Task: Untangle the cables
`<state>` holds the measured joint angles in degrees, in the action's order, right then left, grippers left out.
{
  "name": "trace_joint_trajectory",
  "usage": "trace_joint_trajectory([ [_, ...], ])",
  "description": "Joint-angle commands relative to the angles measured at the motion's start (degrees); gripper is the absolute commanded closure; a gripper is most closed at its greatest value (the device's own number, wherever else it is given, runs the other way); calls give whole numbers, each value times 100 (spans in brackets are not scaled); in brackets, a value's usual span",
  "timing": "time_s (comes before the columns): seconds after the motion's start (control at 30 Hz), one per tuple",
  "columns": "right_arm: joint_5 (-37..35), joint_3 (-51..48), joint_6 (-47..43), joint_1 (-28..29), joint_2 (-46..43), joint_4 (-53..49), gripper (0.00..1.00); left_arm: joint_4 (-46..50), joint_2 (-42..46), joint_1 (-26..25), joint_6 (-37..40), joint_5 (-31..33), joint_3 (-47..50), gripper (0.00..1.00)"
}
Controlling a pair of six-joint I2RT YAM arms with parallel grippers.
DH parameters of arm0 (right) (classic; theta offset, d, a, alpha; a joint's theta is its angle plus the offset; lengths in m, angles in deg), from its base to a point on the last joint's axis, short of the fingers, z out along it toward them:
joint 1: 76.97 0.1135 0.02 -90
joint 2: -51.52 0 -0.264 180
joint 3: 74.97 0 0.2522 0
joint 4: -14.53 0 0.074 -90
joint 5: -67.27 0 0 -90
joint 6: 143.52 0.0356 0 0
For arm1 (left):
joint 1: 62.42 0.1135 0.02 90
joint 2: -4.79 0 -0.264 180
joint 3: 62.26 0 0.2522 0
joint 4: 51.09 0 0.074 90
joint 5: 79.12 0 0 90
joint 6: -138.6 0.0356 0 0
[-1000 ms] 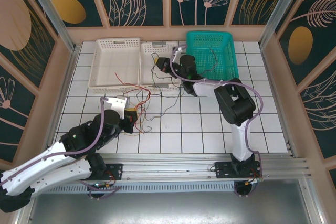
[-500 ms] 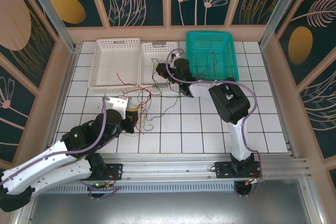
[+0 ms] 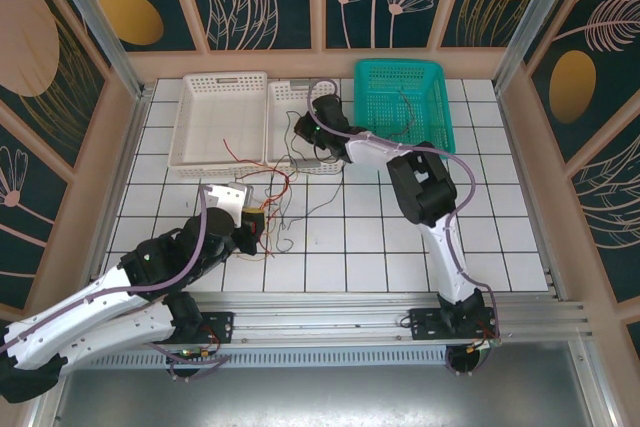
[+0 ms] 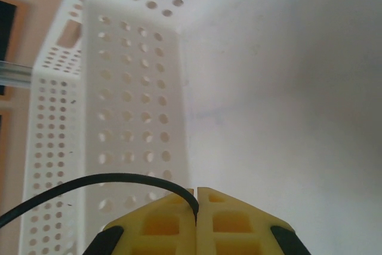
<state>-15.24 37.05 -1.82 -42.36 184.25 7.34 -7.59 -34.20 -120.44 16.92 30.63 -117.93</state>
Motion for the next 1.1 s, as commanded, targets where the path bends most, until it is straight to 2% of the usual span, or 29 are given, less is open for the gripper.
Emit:
trace_joint_trajectory([
  [0.0, -72, 311, 94, 28, 155, -639, 100, -205, 0, 22, 92, -58, 3, 100],
  [0.3, -12, 915, 28, 40, 361, -1149, 99, -220, -36, 20, 122, -112, 2, 100],
  [0.43, -128, 962, -8, 50, 260, -1270, 87, -223, -40, 21, 121, -129, 4, 100],
  [0.63, -223, 952, -7, 54, 46, -1310, 77, -223, -40, 27, 124, -139, 5, 100],
  [0.8, -298, 934, -18, 62, -105, -1394, 63, -232, -58, 27, 127, -170, 7, 100],
  [1.07, -809, 696, -129, 63, -631, -1444, 51, -240, -87, 23, 133, -191, 8, 100],
])
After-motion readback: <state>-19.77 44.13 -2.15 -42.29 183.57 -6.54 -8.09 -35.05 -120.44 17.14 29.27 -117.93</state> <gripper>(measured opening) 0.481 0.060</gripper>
